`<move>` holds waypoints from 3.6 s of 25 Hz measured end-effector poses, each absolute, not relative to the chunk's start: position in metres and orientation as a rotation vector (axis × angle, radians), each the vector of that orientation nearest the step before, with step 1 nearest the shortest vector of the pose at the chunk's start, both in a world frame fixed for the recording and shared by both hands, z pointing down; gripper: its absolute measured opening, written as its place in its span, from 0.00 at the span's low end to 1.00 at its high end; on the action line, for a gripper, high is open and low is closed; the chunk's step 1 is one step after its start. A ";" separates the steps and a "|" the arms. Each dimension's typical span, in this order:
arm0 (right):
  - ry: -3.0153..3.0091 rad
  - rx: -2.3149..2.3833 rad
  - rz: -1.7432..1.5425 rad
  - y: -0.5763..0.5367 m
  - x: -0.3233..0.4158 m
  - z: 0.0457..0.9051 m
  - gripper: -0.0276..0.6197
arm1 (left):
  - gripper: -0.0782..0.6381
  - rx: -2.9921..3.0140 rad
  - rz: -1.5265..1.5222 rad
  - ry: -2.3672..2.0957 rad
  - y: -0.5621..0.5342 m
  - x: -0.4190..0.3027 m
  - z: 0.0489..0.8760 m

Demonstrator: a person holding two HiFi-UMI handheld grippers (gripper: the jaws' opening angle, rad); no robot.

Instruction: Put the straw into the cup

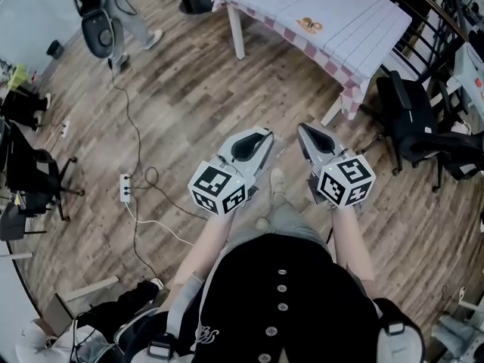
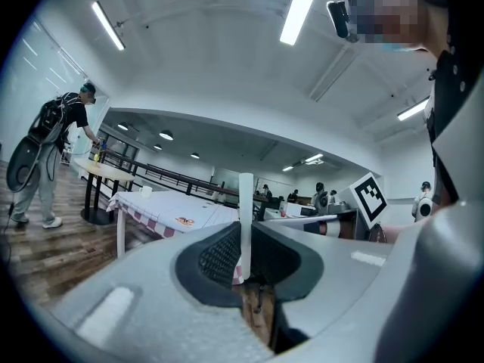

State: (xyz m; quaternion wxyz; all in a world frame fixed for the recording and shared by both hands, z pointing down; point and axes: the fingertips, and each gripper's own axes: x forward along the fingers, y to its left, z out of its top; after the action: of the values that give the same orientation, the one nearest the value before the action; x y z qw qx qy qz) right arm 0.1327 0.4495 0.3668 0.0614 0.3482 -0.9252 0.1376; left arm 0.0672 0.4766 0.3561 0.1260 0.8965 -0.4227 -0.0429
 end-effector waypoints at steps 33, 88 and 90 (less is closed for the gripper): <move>-2.787 0.881 0.432 0.151 0.124 0.394 0.04 | 0.17 2.515 -0.136 -1.357 0.180 0.069 0.368; -2.720 1.213 0.523 -0.207 -0.059 0.415 0.04 | 0.17 2.587 -0.066 -1.058 -0.198 -0.121 0.402; -2.721 1.213 0.521 -0.222 -0.058 0.417 0.04 | 0.17 2.592 -0.057 -1.068 -0.213 -0.122 0.403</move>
State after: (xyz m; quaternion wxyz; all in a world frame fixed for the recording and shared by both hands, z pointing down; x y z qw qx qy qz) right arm -0.0580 -0.2224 0.4172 0.0584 0.4004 -0.8982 0.1718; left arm -0.1216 -0.2129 0.4035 0.1679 0.9113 -0.3755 -0.0202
